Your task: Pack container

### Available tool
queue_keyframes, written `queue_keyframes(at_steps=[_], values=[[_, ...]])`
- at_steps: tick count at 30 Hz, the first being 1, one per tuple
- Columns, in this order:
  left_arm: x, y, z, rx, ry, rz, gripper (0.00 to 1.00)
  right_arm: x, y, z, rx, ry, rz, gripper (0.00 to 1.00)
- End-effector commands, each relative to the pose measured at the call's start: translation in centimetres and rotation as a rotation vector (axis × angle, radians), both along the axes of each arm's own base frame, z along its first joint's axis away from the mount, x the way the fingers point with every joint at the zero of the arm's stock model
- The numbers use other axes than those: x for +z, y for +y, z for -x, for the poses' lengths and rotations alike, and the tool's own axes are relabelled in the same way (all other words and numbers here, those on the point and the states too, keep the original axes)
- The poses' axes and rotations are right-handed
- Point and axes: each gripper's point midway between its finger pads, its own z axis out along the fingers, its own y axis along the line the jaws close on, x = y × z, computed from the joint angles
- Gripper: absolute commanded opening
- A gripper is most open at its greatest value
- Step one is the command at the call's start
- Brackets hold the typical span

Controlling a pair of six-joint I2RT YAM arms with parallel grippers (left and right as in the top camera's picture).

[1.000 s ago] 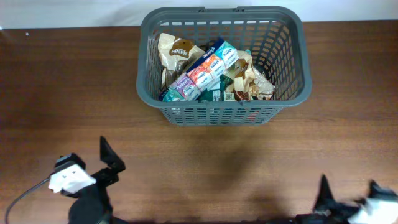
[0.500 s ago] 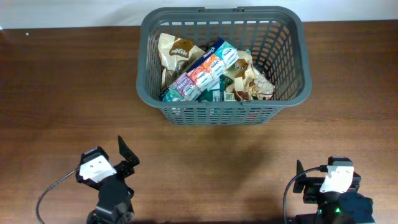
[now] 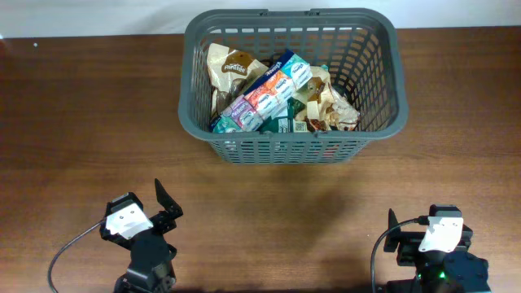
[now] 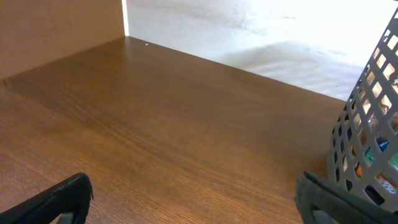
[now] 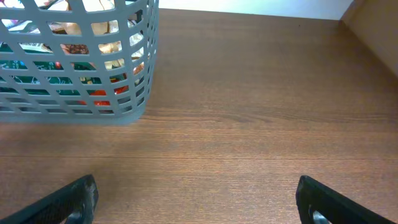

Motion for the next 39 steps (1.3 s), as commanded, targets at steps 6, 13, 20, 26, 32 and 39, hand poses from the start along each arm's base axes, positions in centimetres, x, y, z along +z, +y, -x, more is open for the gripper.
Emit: queue_keyframes(at_steps=[6, 13, 20, 26, 32, 39], values=[[-0.4, 0.3, 0.1, 0.018, 0.004, -0.002, 0.99, -0.1, 0.3, -0.1, 0.016, -0.004, -0.005, 0.99], [-0.4, 0.3, 0.1, 0.018, 0.004, -0.002, 0.99, -2.6, 0.3, -0.4, 0.016, 0.056, -0.002, 0.99], [-0.4, 0.3, 0.1, 0.018, 0.004, -0.002, 0.99, -6.5, 0.0, -0.5, 0.005, 0.150, 0.018, 0.99], [-0.4, 0.3, 0.1, 0.018, 0.004, -0.002, 0.99, -0.7, -1.4, -4.3, -0.083, -0.157, 0.052, 0.99], [-0.4, 0.3, 0.1, 0.018, 0.004, -0.002, 0.99, 5.8, -1.3, -6.5, -0.094, -0.522, 0.015, 0.99], [-0.4, 0.3, 0.1, 0.018, 0.004, -0.002, 0.99, 3.4, -1.3, -7.3, -0.096, -0.581, 0.009, 0.99]])
